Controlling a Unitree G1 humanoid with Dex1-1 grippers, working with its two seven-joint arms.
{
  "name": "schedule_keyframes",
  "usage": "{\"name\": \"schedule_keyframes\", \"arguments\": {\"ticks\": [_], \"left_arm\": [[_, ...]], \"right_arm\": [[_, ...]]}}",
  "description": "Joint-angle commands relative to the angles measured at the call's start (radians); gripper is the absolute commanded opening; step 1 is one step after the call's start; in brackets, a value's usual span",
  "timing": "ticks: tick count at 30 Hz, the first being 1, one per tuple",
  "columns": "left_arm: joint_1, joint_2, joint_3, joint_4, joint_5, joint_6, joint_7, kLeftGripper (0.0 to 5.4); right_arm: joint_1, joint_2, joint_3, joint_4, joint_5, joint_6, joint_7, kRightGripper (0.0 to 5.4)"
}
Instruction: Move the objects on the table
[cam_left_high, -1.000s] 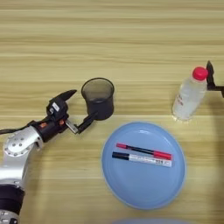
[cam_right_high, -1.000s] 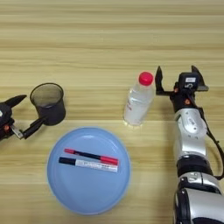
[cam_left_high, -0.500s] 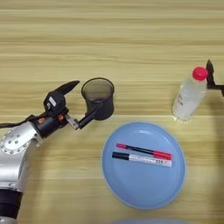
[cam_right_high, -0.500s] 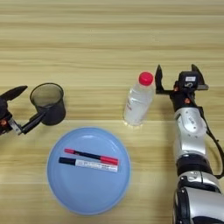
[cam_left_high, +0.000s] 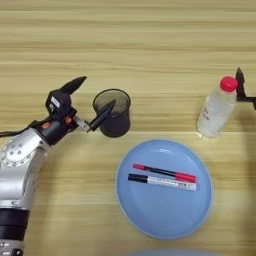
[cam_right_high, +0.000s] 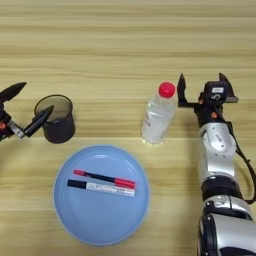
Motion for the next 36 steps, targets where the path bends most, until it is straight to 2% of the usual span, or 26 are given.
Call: {"name": "schedule_keyframes", "arguments": {"ticks": [1, 4, 6, 8, 12, 18, 22, 25, 30, 36], "left_arm": [[-0.058, -0.035, 0.020, -0.005, -0.002, 0.028, 0.077, 5.38], [-0.103, -0.067, 0.029, 0.021, 0.013, 0.025, 0.146, 5.38], [-0.147, -0.083, 0.044, 0.069, 0.048, 0.008, 0.217, 5.38], [-0.203, -0.099, 0.080, 0.140, 0.059, 0.017, 0.309, 5.38], [-0.281, -0.103, 0.124, 0.298, 0.116, -0.055, 0.433, 5.38], [-0.357, -0.094, 0.144, 0.504, 0.186, -0.194, 0.524, 5.38], [-0.387, -0.085, 0.131, 0.629, 0.237, -0.282, 0.540, 5.38], [-0.401, -0.085, 0.130, 0.696, 0.251, -0.323, 0.545, 5.38], [-0.400, -0.088, 0.126, 0.729, 0.253, -0.357, 0.534, 5.38], [-0.346, -0.079, 0.107, 0.698, 0.246, -0.393, 0.474, 5.38]], "right_arm": [[-0.016, 0.001, 0.000, 0.007, -0.002, -0.005, -0.004, 5.40], [-0.014, 0.003, 0.000, 0.006, -0.002, -0.005, -0.005, 5.40], [-0.013, 0.003, 0.000, 0.007, -0.002, -0.005, -0.005, 5.40], [-0.013, 0.004, 0.000, 0.007, -0.002, -0.006, -0.006, 5.40], [-0.013, 0.003, -0.001, 0.007, -0.003, -0.007, -0.007, 5.40], [-0.014, 0.003, -0.001, 0.007, -0.002, -0.007, -0.005, 5.40], [-0.014, 0.003, 0.001, 0.004, -0.003, -0.007, -0.006, 5.40], [-0.016, 0.001, 0.005, -0.003, -0.009, -0.007, -0.007, 5.40], [-0.018, 0.000, 0.005, -0.007, -0.008, -0.005, -0.007, 5.40], [-0.018, 0.001, 0.010, -0.026, -0.014, -0.005, -0.011, 5.40]]}}
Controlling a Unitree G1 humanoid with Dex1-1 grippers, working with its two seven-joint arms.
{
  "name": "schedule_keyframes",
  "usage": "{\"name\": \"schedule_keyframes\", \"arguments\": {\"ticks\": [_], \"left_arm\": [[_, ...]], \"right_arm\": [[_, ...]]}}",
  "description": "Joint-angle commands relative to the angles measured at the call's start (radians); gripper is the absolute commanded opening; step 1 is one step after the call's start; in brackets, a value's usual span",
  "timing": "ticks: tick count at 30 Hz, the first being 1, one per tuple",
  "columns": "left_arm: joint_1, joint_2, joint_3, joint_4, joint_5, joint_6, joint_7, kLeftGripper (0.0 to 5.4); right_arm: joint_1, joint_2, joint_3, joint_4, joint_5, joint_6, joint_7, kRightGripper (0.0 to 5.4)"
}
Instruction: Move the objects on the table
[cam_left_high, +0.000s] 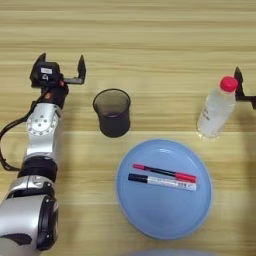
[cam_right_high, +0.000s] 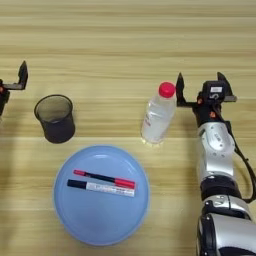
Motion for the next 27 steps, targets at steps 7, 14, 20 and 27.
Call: {"name": "schedule_keyframes", "arguments": {"ticks": [7, 14, 20, 27], "left_arm": [[0.077, 0.017, -0.018, -0.070, 0.003, -0.028, -0.062, 5.38], [0.136, 0.009, -0.030, -0.175, 0.008, -0.001, -0.056, 5.38], [0.166, 0.002, -0.035, -0.224, 0.004, 0.020, -0.051, 5.38], [0.174, -0.003, -0.038, -0.243, 0.003, 0.034, -0.046, 5.38]], "right_arm": [[0.006, -0.010, 0.015, -0.085, -0.016, 0.008, -0.011, 5.40], [0.055, -0.015, 0.016, -0.197, -0.010, 0.047, -0.003, 5.40], [0.087, -0.030, 0.013, -0.317, -0.019, 0.070, -0.008, 5.40], [0.100, -0.053, -0.010, -0.509, 0.010, 0.113, -0.009, 5.40]]}}
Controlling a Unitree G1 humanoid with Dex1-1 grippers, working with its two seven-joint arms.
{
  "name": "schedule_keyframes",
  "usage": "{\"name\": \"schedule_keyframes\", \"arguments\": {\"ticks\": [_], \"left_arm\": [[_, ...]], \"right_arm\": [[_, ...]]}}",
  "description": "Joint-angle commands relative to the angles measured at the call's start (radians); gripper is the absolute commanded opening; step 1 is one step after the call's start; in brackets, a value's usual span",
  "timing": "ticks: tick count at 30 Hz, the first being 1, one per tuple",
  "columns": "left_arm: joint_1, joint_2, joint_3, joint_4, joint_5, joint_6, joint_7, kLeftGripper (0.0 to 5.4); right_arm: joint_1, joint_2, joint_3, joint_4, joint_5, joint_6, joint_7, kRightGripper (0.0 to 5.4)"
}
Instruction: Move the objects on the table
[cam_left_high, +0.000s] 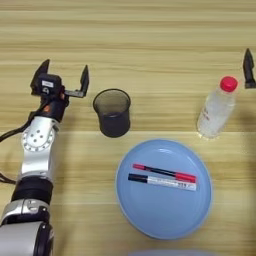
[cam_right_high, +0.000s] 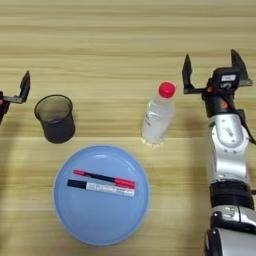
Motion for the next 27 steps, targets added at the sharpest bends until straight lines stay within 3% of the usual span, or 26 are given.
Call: {"name": "schedule_keyframes", "arguments": {"ticks": [1, 9, 15, 21, 27], "left_arm": [[0.007, 0.000, -0.004, -0.012, 0.005, 0.019, 0.006, 5.38], [0.004, -0.003, -0.004, -0.005, 0.006, 0.017, 0.010, 5.38], [0.001, -0.004, -0.004, 0.001, 0.006, 0.014, 0.012, 5.38], [-0.003, -0.003, -0.006, 0.004, 0.007, 0.011, 0.012, 5.38], [-0.005, -0.001, -0.005, 0.009, 0.007, 0.009, 0.012, 5.38]], "right_arm": [[0.007, -0.018, -0.016, -0.115, 0.024, 0.035, 0.002, 5.40], [0.032, -0.012, -0.009, -0.318, 0.103, 0.077, 0.041, 5.40], [0.072, -0.010, 0.030, -0.461, 0.254, 0.159, 0.155, 5.40], [0.107, -0.017, 0.043, -0.511, 0.382, 0.245, 0.263, 5.40], [0.139, -0.051, 0.050, -0.557, 0.427, 0.328, 0.342, 5.40]]}}
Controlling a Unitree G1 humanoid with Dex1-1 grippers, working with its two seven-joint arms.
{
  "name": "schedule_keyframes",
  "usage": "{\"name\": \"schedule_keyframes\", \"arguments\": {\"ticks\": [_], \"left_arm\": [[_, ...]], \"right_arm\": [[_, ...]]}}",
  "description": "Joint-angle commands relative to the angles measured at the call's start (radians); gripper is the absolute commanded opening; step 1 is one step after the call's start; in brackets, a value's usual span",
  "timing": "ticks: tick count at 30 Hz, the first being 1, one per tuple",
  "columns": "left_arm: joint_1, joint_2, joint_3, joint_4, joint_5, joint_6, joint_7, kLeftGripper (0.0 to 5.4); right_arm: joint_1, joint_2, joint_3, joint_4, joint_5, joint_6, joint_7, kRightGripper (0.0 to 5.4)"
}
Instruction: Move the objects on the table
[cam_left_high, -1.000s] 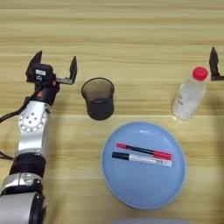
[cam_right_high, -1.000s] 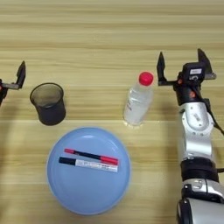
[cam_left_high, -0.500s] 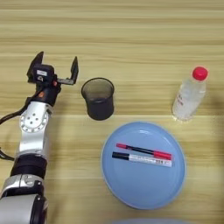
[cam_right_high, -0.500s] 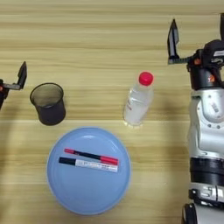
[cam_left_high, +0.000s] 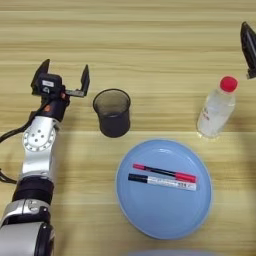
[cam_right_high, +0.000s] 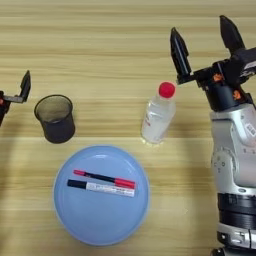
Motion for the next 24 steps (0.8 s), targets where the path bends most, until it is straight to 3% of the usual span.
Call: {"name": "schedule_keyframes", "arguments": {"ticks": [1, 11, 24], "left_arm": [[-0.006, 0.003, -0.004, 0.008, 0.007, 0.005, 0.001, 5.38], [-0.010, 0.001, -0.005, 0.015, 0.008, 0.001, 0.003, 5.38], [-0.015, 0.002, -0.005, 0.023, 0.007, -0.003, 0.004, 5.38]], "right_arm": [[0.025, -0.040, 0.000, -0.055, 0.034, 0.065, 0.050, 5.40], [0.043, -0.105, 0.005, -0.094, 0.002, 0.181, 0.079, 5.40], [0.084, -0.132, 0.074, -0.066, -0.088, 0.253, 0.140, 5.40]]}}
